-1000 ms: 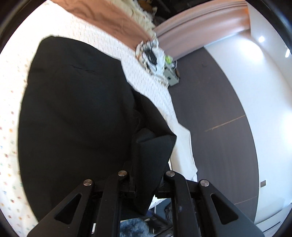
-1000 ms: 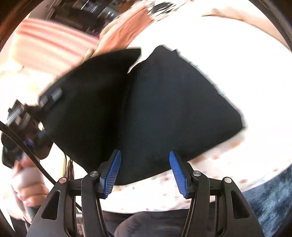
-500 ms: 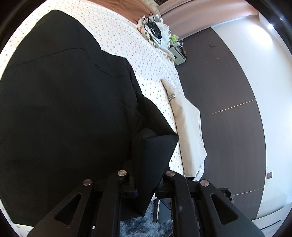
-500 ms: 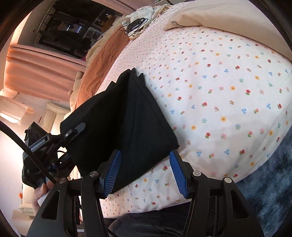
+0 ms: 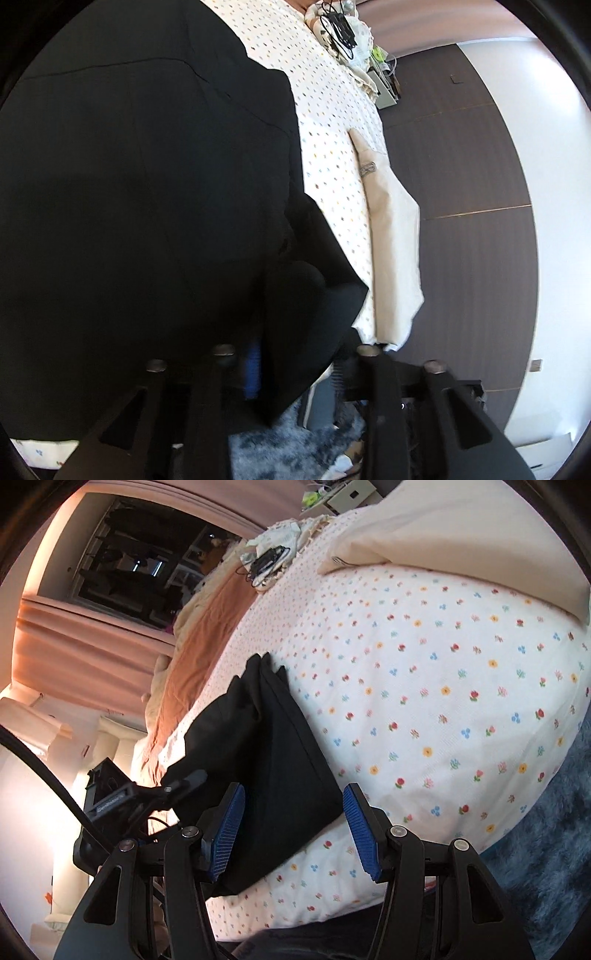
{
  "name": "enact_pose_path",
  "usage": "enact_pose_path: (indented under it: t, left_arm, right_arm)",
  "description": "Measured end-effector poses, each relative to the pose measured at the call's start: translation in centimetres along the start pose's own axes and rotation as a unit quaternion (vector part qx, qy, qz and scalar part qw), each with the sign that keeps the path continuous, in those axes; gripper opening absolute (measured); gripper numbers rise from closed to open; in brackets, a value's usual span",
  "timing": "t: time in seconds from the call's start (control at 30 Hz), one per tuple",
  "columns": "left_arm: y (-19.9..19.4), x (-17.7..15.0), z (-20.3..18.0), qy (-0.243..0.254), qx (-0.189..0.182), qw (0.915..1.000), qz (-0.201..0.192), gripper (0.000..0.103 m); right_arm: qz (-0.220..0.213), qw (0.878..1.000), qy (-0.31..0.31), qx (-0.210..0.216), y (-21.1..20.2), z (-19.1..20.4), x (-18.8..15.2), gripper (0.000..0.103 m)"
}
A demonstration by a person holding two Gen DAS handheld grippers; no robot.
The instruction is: Fold large clothes
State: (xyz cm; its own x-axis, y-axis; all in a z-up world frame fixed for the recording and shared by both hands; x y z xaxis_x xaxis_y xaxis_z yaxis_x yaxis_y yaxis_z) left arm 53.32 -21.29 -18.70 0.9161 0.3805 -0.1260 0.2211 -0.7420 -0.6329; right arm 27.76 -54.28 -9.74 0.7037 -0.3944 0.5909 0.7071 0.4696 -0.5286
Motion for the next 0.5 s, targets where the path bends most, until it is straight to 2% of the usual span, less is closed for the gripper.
enact_pose_path:
  t: [0.03, 0.07, 0.1, 0.23, 0.4, 0.5]
  left_arm:
    - [-0.5, 0.0, -0.2, 0.002, -0.010, 0.9999, 0.000, 0.067]
    - [-0.9, -0.1, -0.3, 0.005, -0.018, 0.9998, -0.005, 0.083]
    - [-1.6, 0.1, -0.3, 0.008, -0.025, 0.9995, -0.017, 0.086]
    - [-4.6, 1.2, 0.0, 0.008, -0.036, 0.9983, -0.045, 0.086]
    - [-10.2, 2.9, 2.5, 0.027, -0.004, 0.9930, -0.115, 0.086]
    - [-13.0, 3.5, 4.4, 0.029, 0.010, 0.9902, -0.136, 0.086]
  right_arm:
    - [-0.001, 1.000, -0.003, 0.001, -0.1, 0.2, 0.1, 0.054]
    - [0.000, 1.000, -0.006, 0.002, -0.2, 0.3, 0.4, 0.054]
    - [0.001, 1.000, -0.010, 0.004, -0.6, 0.5, 0.7, 0.054]
    - [0.003, 1.000, -0.023, 0.012, -0.3, 2.1, 0.8, 0.054]
    - [0.009, 0.999, -0.036, 0.015, 1.2, 4.1, 0.4, 0.054]
    - [0.008, 0.999, -0.046, 0.022, 1.8, 5.4, 0.6, 0.053]
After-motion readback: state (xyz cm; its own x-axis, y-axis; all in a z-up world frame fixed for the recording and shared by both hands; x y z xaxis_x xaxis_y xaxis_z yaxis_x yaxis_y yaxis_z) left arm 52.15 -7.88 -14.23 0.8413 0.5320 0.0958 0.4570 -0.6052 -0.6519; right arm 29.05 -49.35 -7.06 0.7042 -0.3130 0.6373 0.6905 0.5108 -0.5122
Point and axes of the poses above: each gripper's, at about its wrist camera, not at the fingertips, and y roughly the way its jaws point, z to its left, x to its top, the point moved 9 cm from there along y, roughly the way its jaws point, and after that the axes turned 15 degrees about -y, right-handed, at the moved point
